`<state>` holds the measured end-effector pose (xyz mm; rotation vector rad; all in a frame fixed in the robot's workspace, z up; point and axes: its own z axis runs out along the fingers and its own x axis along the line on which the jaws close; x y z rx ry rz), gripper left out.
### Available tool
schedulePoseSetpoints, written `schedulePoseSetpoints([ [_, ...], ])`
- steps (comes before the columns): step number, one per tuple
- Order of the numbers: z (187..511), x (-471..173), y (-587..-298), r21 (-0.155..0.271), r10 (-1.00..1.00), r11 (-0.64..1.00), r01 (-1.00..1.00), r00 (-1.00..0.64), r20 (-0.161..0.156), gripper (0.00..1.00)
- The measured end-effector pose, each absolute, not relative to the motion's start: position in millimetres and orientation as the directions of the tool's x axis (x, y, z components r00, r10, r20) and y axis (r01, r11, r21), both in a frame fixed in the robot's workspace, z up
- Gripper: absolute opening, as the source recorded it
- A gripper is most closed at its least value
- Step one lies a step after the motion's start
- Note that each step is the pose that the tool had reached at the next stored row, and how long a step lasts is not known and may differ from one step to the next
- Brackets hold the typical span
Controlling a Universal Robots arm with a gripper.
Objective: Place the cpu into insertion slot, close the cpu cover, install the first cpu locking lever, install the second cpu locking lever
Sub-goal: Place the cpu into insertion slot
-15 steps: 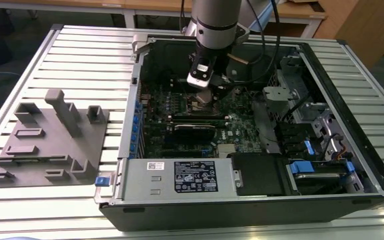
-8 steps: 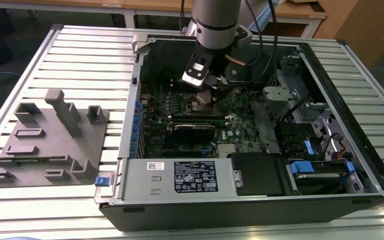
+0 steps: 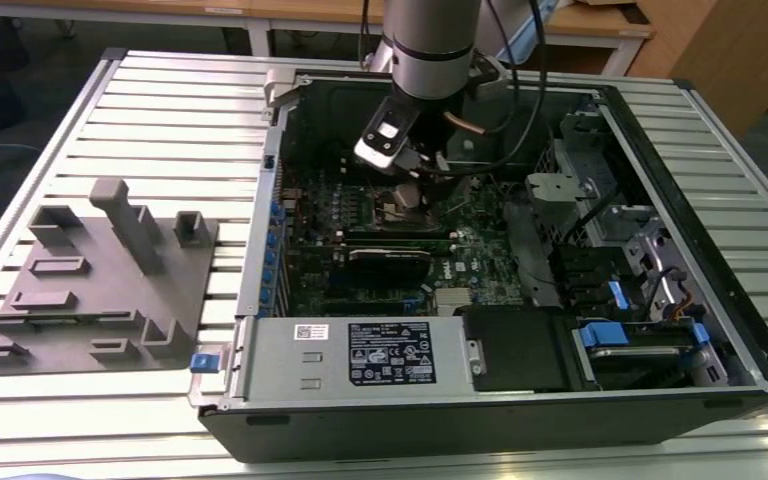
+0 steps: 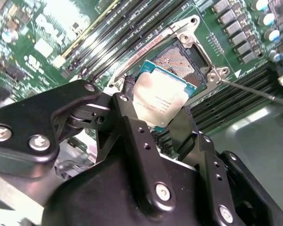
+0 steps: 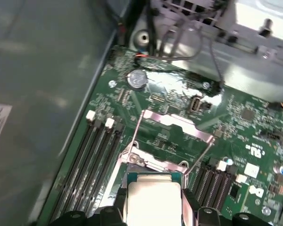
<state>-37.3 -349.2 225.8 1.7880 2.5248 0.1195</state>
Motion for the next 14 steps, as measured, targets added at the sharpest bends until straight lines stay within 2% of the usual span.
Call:
schedulePoseSetpoints([
  [14, 224.3, -37.3, -349.2, 0.089, 0.996, 0.084, 0.992, -0.085, 0.007, 0.54],
])
